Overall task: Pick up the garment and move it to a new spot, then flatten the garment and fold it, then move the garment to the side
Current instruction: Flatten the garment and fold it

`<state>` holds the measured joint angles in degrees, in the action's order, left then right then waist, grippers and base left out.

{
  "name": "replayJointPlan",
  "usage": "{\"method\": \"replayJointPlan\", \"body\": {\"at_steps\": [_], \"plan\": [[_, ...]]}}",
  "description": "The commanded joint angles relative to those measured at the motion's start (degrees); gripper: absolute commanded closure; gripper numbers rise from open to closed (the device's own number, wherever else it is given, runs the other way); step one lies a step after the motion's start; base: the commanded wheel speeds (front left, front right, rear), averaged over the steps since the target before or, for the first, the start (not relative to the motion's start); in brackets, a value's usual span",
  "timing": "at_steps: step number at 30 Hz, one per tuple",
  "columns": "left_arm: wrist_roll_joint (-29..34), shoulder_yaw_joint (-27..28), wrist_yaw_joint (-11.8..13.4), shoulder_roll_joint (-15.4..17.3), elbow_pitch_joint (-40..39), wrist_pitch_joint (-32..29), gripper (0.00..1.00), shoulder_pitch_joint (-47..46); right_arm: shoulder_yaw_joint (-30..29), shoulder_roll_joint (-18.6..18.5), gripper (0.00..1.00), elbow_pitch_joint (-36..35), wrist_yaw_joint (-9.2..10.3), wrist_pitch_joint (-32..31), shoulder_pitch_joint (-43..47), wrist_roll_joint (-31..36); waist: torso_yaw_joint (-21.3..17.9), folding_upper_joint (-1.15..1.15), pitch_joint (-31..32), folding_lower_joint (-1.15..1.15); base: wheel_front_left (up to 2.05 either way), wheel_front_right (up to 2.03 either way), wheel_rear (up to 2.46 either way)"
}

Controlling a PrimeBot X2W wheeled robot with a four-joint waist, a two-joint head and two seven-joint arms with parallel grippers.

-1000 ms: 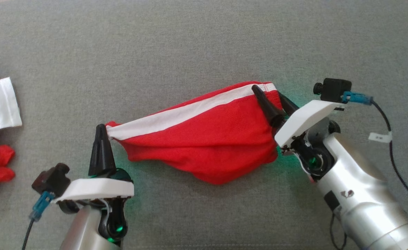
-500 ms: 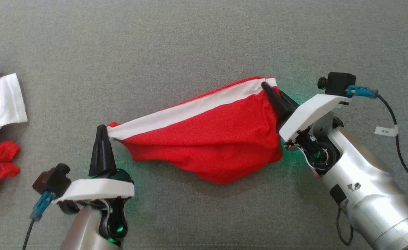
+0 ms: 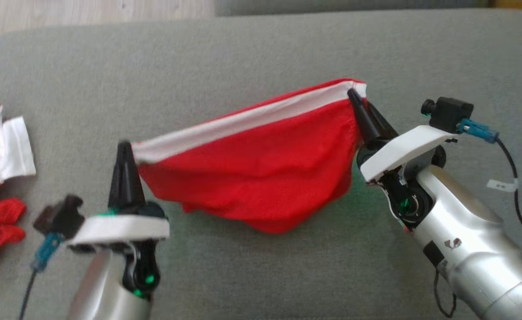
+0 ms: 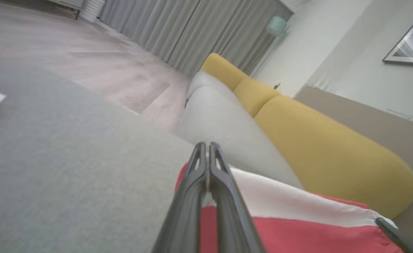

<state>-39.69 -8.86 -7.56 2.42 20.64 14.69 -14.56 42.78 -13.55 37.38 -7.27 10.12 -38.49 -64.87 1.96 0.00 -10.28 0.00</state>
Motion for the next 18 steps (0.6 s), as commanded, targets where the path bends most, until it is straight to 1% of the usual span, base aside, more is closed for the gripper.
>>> {"method": "replayJointPlan", "body": {"at_steps": [1, 4, 6, 8, 10, 13, 17, 18], "plan": [[1.3, 2.1, 0.1, 1.2, -3.6, 0.3, 1.0, -5.1, 0.4, -0.8, 1.0, -2.8, -0.22, 1.9, -2.6, 0.1, -2.0, 0.0, 3.0, 0.0, 0.0, 0.0, 0.0], [2.2, 1.0, 0.1, 3.8, -6.4, 0.3, 1.0, -9.4, 0.2, -2.0, 1.0, -5.9, -0.22, 3.4, -3.4, 0.1, -3.8, 0.0, 5.7, 0.0, 0.0, 0.0, 0.0], [3.2, -0.5, 0.1, 6.8, -7.7, 0.3, 1.0, -12.7, 0.5, -3.1, 1.0, -8.1, -0.22, 3.7, -4.5, 0.5, -5.0, 0.0, 7.1, 0.0, 0.0, 0.0, 0.0], [4.1, -2.7, 0.1, 9.8, -8.2, 0.1, 1.0, -16.1, 1.0, -4.3, 1.0, -10.1, -0.22, 3.3, -6.1, 0.8, -6.0, 0.0, 8.0, 0.0, 0.0, 0.0, 0.0], [3.9, -3.5, 0.1, 11.8, -8.6, -0.7, 1.0, -19.9, 1.3, -5.8, 1.0, -12.0, -0.22, 2.0, -8.5, 1.4, -6.8, 0.0, 8.4, 0.0, 0.0, 0.0, 0.0], [4.0, -3.5, 0.1, 14.1, -9.2, -2.7, 1.0, -25.5, 1.1, -7.5, 1.0, -14.4, -0.22, -0.5, -12.3, 2.1, -7.6, 0.0, 8.4, 0.0, 0.0, 0.0, 0.0], [4.7, -3.4, 1.3, 15.3, -9.6, -6.4, 1.0, -32.0, 0.3, -9.1, 1.0, -16.3, -0.22, -4.3, -16.9, 2.4, -8.2, 0.0, 6.8, 0.0, 0.0, 0.0, 0.0], [4.7, -3.4, 1.3, 15.3, -9.6, -6.4, 1.0, -32.0, 0.3, -9.1, 1.0, -16.3, -0.22, -4.3, -16.9, 2.4, -8.2, 0.0, 6.8, 0.0, 0.0, 0.0, 0.0]]}}
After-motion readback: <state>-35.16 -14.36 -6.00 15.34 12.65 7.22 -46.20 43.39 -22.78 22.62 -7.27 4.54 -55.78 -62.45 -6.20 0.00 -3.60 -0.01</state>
